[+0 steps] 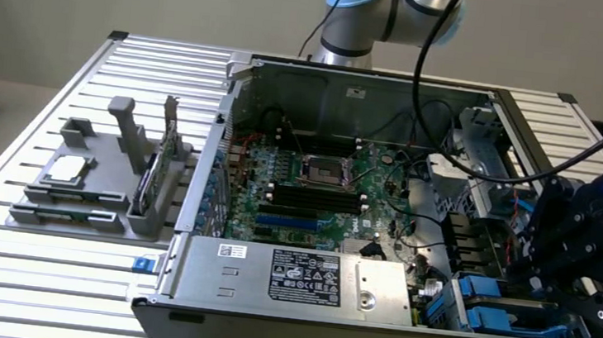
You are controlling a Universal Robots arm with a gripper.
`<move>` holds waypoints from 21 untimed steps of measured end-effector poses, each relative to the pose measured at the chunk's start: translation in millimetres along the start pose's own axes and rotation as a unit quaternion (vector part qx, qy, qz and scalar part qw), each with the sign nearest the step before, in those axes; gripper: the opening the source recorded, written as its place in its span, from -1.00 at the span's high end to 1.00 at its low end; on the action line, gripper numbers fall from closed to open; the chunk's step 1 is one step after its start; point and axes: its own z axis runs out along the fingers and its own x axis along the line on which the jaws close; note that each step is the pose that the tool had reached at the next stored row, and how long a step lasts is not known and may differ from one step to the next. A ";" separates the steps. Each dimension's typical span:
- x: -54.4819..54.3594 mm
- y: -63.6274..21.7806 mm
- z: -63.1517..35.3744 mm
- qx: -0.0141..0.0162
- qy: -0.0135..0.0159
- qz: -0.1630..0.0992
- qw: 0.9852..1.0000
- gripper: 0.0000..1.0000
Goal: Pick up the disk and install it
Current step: 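Insert the first disk wire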
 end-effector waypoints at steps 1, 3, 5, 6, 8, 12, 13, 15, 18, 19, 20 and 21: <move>-0.1 0.0 0.0 0.000 0.000 0.001 1.000 0.67; -0.4 0.1 0.2 0.000 0.000 0.002 1.000 0.67; -0.8 0.1 0.2 -0.001 0.000 0.004 1.000 0.67; -1.0 0.2 0.3 -0.001 0.000 0.004 1.000 0.67; -1.3 0.1 0.3 -0.001 0.000 0.005 1.000 0.67; -1.7 -0.4 0.4 -0.002 0.000 0.006 1.000 0.67; -1.8 -0.7 0.5 -0.002 0.001 0.006 1.000 0.67; -1.8 -1.6 0.6 -0.002 0.001 0.007 1.000 0.67; -1.8 -2.1 0.6 -0.003 0.001 0.007 1.000 0.67; -1.8 -2.1 0.6 -0.003 0.001 0.008 1.000 0.67; -1.8 -2.2 0.6 -0.003 0.001 0.008 1.000 0.67; -1.8 -2.2 0.7 -0.003 0.001 0.008 1.000 0.67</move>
